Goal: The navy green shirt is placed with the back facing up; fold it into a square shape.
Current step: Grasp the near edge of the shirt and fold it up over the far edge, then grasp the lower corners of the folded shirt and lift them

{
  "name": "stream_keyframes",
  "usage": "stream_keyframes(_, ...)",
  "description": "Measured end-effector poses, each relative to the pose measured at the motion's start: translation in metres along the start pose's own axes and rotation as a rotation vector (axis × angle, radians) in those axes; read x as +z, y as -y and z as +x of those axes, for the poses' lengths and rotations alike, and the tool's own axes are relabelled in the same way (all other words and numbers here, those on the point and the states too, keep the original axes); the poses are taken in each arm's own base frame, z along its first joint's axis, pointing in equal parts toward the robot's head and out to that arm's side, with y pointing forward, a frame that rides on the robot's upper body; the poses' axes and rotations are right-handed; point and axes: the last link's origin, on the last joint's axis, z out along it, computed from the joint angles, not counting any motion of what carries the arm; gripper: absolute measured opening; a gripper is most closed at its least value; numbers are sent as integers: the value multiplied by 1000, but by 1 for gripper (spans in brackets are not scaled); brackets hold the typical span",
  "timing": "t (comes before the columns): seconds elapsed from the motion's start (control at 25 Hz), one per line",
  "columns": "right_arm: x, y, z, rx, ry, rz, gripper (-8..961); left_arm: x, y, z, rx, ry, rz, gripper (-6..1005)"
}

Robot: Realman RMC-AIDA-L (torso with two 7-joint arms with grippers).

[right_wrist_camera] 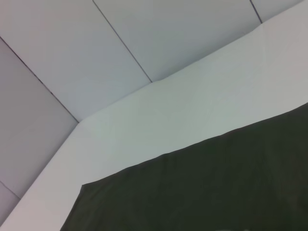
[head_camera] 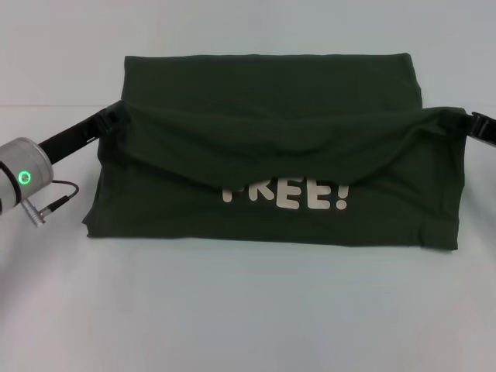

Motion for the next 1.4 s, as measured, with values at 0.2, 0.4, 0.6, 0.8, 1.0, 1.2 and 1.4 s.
stream_keyframes(0.2,4,1,0,0,8,27,76,3,0,-3,8,-14,6,51)
stream_keyframes(0.4,7,4,2,5,21,66,77,6,3,-7,3,-25,41,57)
stream_keyframes(0.6,10,3,5,-13,40,70,164,8,5,-13,9,-65,52,104)
stream_keyframes(0.8,12,3,7,-16,36,70,389,9,5,-15,10,-69,55,221)
stream_keyframes(1.0,6,4,11,5,34,44,573,1,6,-18,-19,-79,17,479)
stream_keyframes(1.2,-13,3,17,32,40,-44,669,-19,2,-21,-55,-62,-107,561)
stream_keyframes(1.4,-30,-4,31,-2,-9,-157,813,-41,7,-22,-95,120,-187,643)
